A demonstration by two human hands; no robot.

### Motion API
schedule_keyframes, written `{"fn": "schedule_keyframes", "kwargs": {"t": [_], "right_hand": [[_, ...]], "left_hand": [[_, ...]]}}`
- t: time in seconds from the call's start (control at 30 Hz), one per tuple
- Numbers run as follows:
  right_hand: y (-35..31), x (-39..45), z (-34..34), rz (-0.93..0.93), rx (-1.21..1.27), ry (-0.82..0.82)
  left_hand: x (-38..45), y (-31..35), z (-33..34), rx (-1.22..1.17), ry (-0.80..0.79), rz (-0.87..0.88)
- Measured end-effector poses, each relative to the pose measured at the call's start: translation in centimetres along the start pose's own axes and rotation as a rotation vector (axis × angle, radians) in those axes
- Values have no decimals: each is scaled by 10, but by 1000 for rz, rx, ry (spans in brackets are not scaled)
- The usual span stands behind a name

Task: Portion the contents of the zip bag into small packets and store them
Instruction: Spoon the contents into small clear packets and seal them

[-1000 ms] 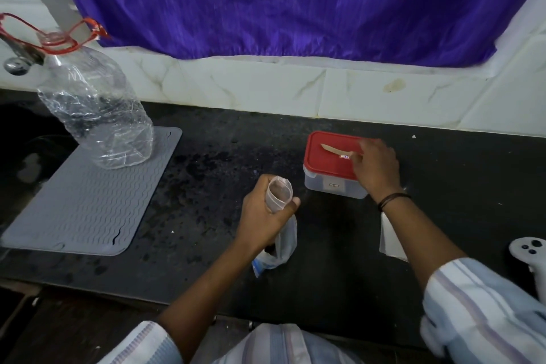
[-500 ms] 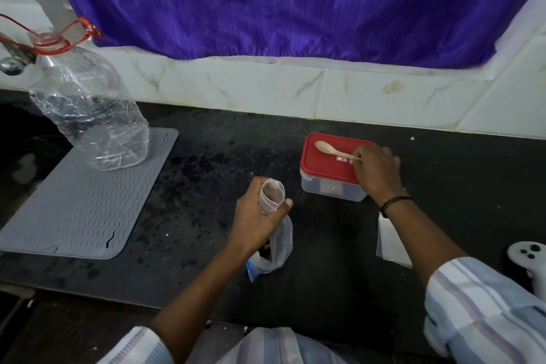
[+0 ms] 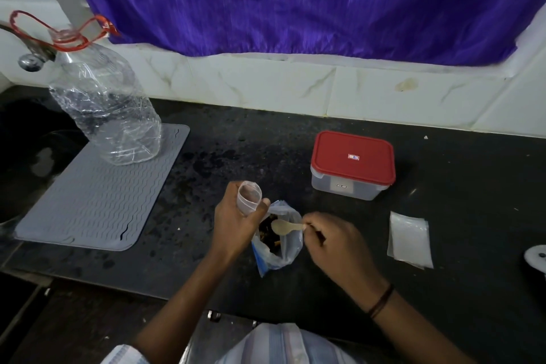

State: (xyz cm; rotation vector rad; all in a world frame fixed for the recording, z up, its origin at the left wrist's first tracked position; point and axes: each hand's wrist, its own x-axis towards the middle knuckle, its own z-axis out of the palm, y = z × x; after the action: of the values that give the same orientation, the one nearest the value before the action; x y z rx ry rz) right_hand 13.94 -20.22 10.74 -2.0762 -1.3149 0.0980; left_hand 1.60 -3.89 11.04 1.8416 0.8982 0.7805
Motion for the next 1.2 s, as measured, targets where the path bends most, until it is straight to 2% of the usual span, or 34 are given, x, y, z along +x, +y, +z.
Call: {"fn": "schedule_keyframes", "kwargs": {"t": [0.17,0.27,0.47,0.63,0.7,0.8,0.9,1.2], "right_hand": [[-14,0,25,-117,-284,20],[-25,6,32,-110,-401,-45],[-34,11,42,18,-388,-147],[-20,9,44,185,-177,-180],[-11,7,48,279,-20,-167],[-3,1,48,415,290,-114],[-3,-6,45,493,487,-25],[0,-10,54,538,587,-67]], "left_hand": [[-8,-15,-3,101,-26,-109],[-12,-21,-3,184,-68,-144],[-20,-26,2,221,-186,-289],[-23,-23,9,63,-201,-380],[-22,-23,9,28,-187,-395],[-21,-26,9,-21,-168,-415],[-21,-28,8,-16,-170,-411],[-21,-29,7,-4,-180,-390]]}}
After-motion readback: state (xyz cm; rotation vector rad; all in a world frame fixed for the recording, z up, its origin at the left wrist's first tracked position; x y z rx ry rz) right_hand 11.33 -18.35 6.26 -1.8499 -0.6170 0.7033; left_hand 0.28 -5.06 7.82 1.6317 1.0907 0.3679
